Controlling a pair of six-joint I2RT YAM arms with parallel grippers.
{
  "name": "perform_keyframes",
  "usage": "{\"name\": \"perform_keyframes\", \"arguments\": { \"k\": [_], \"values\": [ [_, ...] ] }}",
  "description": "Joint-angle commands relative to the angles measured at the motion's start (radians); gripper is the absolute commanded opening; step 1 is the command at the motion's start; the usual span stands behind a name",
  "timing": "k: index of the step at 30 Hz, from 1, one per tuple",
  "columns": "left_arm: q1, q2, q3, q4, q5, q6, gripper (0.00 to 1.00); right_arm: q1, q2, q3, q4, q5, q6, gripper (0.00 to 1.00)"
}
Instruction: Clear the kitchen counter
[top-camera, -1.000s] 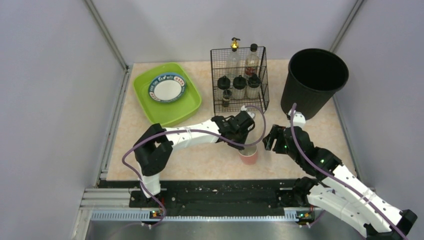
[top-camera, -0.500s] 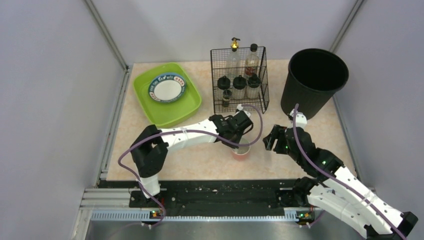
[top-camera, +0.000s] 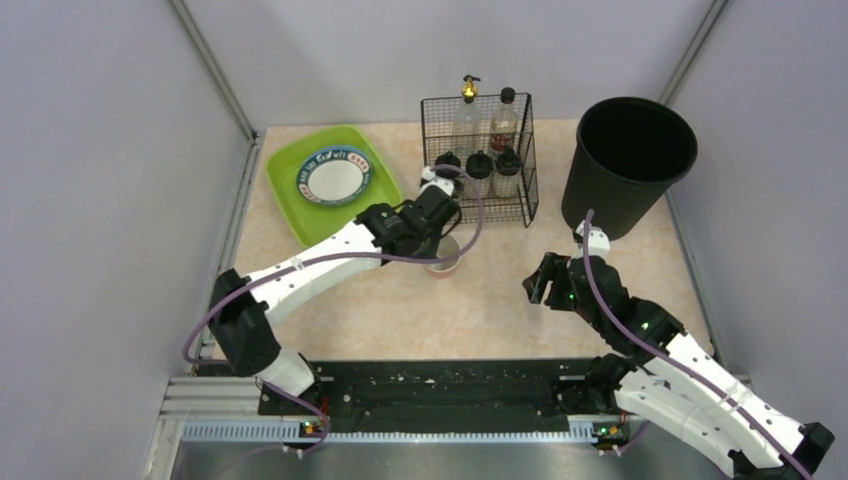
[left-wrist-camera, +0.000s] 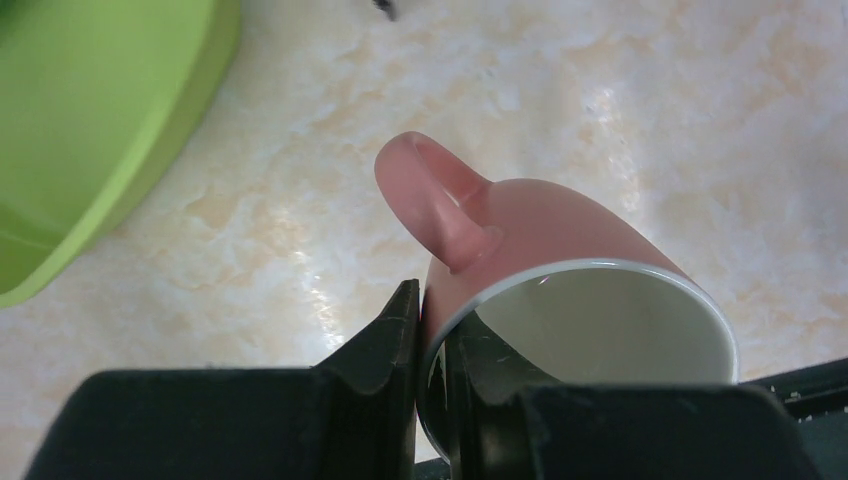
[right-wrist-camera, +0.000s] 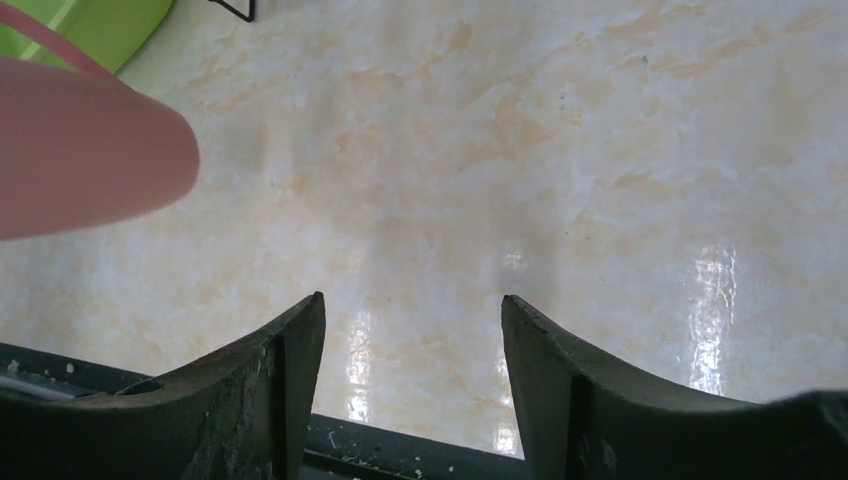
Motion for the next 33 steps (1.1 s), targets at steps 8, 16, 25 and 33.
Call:
{"name": "perform_keyframes", "arguments": {
  "k": [8, 16, 25, 33],
  "values": [
    [0.286, -0.206, -0.009, 0.089, -0.034, 0.013, 0.00, 0.009, -0.004, -0.012, 0.113, -0.106, -0.027, 0.64],
    [0.443, -0.189, -0.003, 0.098, -0.070, 0.006, 0.00, 0.008, -0.005, -0.026, 0.158, -0.159, -0.039, 0.64],
    [0.583, -0.085, 0.045, 0.119, 0.023, -0.017, 0.00, 0.008, -0.004, -0.043, 0.176, -0.183, -0.040, 0.64],
    [0.667, 0.006, 0.077, 0.151, 0.084, -0.029, 0.00, 0.008, 0.005, -0.055, 0.186, -0.193, -0.052, 0.64]
  ]
}}
